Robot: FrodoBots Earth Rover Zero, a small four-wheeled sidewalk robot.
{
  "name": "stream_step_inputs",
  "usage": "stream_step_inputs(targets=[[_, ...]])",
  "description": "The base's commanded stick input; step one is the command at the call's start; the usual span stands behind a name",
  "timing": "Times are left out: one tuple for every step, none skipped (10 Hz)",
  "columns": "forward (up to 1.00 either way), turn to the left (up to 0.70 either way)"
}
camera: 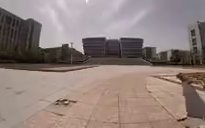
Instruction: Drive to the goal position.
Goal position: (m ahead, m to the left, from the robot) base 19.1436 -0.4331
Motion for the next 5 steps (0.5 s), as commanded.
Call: stream_step_inputs(targets=[[1.00, -0.11], [1.00, 0.00], [1.00, 0.00], [1.00, 0.00], [1.00, 0.00]])
